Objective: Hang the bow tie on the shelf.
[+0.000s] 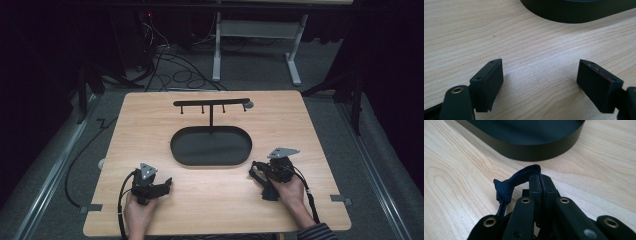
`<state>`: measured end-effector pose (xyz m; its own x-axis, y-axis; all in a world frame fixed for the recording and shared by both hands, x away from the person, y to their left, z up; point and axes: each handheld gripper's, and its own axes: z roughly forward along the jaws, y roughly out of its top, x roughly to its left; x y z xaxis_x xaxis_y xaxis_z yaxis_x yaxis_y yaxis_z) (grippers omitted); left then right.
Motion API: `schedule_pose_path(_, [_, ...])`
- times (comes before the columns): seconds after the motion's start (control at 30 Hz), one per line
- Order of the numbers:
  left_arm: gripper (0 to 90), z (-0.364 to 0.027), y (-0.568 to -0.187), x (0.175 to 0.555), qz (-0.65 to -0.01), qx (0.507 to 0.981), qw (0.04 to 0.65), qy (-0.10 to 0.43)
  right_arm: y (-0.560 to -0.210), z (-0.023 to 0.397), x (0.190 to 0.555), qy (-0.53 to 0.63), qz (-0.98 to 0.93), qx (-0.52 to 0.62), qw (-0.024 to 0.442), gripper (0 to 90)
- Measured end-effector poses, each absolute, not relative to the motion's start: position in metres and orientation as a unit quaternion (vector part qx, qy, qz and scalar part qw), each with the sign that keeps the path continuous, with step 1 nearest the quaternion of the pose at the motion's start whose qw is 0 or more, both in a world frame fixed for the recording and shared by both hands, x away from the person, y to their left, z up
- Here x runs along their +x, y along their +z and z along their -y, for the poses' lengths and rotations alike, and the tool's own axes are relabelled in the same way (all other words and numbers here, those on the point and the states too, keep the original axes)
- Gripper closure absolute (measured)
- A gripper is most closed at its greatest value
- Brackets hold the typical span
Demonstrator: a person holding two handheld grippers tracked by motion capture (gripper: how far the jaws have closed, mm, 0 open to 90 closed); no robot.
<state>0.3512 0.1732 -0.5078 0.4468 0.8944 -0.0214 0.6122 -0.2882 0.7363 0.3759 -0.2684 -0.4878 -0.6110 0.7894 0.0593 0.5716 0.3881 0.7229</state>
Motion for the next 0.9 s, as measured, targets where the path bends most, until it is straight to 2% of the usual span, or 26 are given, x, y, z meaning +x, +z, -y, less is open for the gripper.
schedule_pose_path(0.43, [21.6,-0.173,-0.508,0.351,-0.485,0.776,0.347,0.203,-0.458,0.278,0.37,0.387,-0.807,0.414,0.168,90.0])
schedule_pose_path(0.9, [21.9,-0.173,-0.508,0.351,-0.488,0.775,0.347,0.205,-0.44,0.267,0.373,0.424,-0.802,0.384,0.17,90.0])
